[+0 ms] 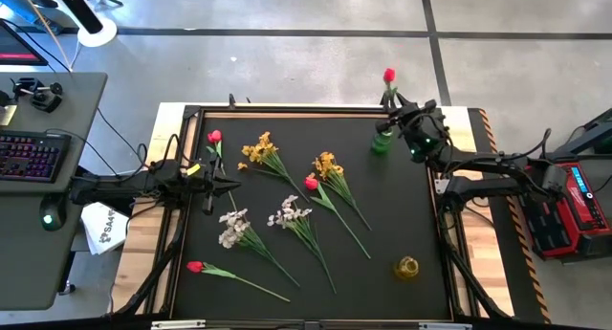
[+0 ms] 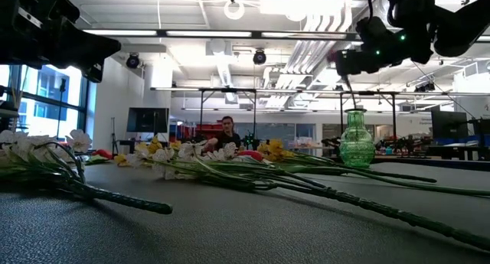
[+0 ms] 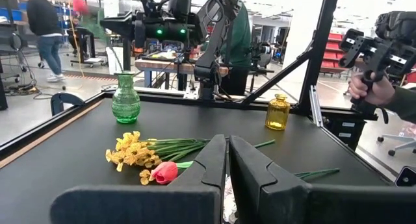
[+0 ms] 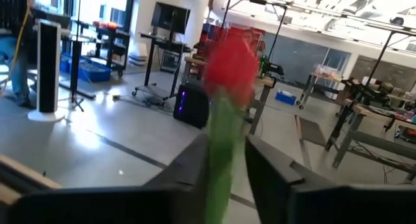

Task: Sort flowers into vase by color
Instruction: Put the top right red flower into the green vase, then put the right yellow flowers into the yellow vase

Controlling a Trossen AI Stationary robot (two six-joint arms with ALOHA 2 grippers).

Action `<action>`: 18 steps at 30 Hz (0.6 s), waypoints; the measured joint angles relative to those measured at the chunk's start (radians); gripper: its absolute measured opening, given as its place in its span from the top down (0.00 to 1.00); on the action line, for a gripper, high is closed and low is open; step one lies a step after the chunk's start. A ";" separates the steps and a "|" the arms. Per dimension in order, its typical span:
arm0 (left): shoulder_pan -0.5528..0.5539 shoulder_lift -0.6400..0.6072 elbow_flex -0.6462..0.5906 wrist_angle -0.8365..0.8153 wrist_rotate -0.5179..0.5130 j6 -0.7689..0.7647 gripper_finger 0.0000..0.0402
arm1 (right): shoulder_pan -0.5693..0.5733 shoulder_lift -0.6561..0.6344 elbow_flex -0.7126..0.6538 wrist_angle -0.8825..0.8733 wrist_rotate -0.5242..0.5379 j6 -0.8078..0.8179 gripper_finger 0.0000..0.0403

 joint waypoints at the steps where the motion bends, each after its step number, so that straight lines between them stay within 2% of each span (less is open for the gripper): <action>1: 0.000 0.000 0.000 0.000 0.000 0.000 0.98 | 0.000 0.000 0.000 -0.008 0.000 0.001 0.74; 9: 0.000 0.000 0.000 0.000 0.000 0.000 0.98 | 0.019 -0.019 0.000 -0.054 0.022 0.026 0.59; 18: 0.000 0.000 0.000 0.000 0.000 -0.009 0.98 | 0.151 -0.108 0.000 -0.134 0.181 0.018 0.57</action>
